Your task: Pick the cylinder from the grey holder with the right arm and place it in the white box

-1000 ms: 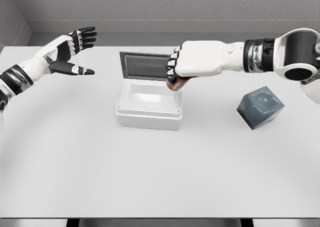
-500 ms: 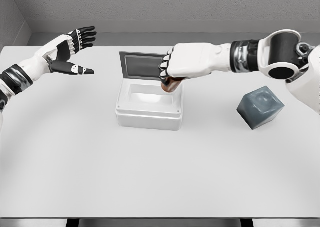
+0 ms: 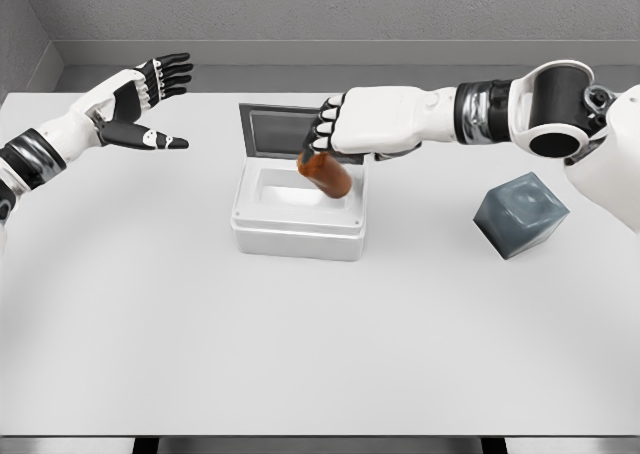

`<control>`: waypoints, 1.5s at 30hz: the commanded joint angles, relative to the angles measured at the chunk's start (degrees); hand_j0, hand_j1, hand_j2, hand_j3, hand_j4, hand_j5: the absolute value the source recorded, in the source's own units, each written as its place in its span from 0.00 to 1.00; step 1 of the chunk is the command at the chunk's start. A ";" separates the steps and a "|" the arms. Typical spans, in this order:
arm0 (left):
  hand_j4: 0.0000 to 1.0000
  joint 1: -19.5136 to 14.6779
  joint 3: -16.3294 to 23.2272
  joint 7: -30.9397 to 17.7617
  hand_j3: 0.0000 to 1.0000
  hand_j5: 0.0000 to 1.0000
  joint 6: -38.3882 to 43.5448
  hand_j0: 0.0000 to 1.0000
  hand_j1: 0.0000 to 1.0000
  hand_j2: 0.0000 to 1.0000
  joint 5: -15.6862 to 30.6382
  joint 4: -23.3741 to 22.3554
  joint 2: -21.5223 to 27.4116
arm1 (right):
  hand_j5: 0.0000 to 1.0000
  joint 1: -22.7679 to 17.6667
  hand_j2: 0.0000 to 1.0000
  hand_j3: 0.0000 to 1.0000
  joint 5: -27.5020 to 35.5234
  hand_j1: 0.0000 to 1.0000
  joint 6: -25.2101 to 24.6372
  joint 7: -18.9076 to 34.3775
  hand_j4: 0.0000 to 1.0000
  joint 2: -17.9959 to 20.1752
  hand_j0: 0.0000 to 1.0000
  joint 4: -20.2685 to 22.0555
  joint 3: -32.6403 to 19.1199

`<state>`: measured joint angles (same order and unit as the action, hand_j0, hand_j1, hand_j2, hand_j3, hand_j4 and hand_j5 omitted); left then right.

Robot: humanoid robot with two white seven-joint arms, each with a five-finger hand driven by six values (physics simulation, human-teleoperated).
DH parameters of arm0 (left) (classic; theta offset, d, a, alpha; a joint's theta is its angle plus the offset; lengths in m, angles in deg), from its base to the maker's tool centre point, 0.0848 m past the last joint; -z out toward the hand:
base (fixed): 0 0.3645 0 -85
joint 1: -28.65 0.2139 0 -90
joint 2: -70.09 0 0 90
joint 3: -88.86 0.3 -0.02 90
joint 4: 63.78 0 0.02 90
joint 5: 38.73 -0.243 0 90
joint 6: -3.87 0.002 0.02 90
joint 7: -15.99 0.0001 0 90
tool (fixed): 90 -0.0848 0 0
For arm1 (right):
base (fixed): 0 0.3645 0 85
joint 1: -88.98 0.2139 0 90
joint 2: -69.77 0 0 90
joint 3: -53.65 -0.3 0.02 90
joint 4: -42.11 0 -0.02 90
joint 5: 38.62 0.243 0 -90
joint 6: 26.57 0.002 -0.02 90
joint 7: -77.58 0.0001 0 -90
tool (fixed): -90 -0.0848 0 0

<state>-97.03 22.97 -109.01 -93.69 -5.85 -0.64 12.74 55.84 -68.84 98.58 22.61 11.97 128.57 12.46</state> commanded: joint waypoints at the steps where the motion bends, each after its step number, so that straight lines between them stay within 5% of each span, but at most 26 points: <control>1: 1.00 0.00 -0.02 0.00 1.00 1.00 0.00 1.00 1.00 1.00 0.34 -0.03 0.04 | 1.00 0.00 1.00 1.00 0.17 1.00 -0.15 -0.03 1.00 -0.03 1.00 0.03 -0.12; 5: 1.00 0.00 0.06 0.00 1.00 1.00 0.00 1.00 1.00 1.00 0.34 0.06 -0.48 | 1.00 -0.09 1.00 1.00 0.34 1.00 -0.15 -0.03 1.00 0.50 1.00 1.52 -0.56; 8: 1.00 0.00 0.42 0.00 1.00 1.00 0.00 1.00 1.00 1.00 0.25 0.23 -1.01 | 1.00 -1.14 1.00 1.00 1.49 1.00 -0.15 -0.03 1.00 7.70 1.00 11.18 -3.89; 11: 1.00 0.09 0.68 0.00 1.00 1.00 0.08 1.00 1.00 1.00 0.17 0.32 -2.33 | 1.00 -2.55 1.00 1.00 10.98 1.00 -0.15 -0.03 1.00 17.37 1.00 14.70 -7.06; 13: 1.00 0.09 0.85 0.00 1.00 1.00 0.08 1.00 1.00 1.00 0.08 0.41 -3.56 | 1.00 -4.39 1.00 1.00 12.99 1.00 -0.15 -0.03 1.00 20.27 1.00 14.70 -10.31; 16: 1.00 0.00 1.03 0.00 1.00 1.00 0.08 1.00 1.00 1.00 -0.01 0.41 -4.88 | 1.00 -11.50 1.00 1.00 25.74 1.00 -0.15 -0.03 1.00 24.05 1.00 14.70 -17.60; 20: 1.00 -0.09 2.52 0.00 1.00 1.00 0.08 1.00 1.00 1.00 0.08 0.50 -5.84 | 1.00 -28.03 1.00 1.00 35.75 1.00 -0.15 -0.03 1.00 23.17 1.00 14.70 -35.79; 26: 1.00 0.26 2.96 0.00 1.00 1.00 0.08 1.00 1.00 1.00 0.08 3.66 -6.20 | 1.00 -37.70 1.00 1.00 37.52 1.00 -0.15 -0.03 1.00 14.48 1.00 13.91 -37.38; 29: 1.00 0.70 2.96 0.00 1.00 1.00 0.08 1.00 1.00 1.00 0.17 4.54 -5.93 | 1.00 -45.00 1.00 1.00 36.82 1.00 -0.15 -0.03 1.00 9.90 1.00 13.56 -43.71; 45: 1.00 4.39 2.35 0.00 1.00 1.00 -1.32 1.00 1.00 1.00 0.52 10.69 -2.77 | 1.00 -46.67 1.00 1.00 36.91 1.00 -0.15 -0.03 1.00 8.50 1.00 10.57 -45.38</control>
<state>-92.11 25.39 -109.01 -94.81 -5.73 9.51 9.27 9.17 -32.39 98.60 22.61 20.46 139.63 -32.85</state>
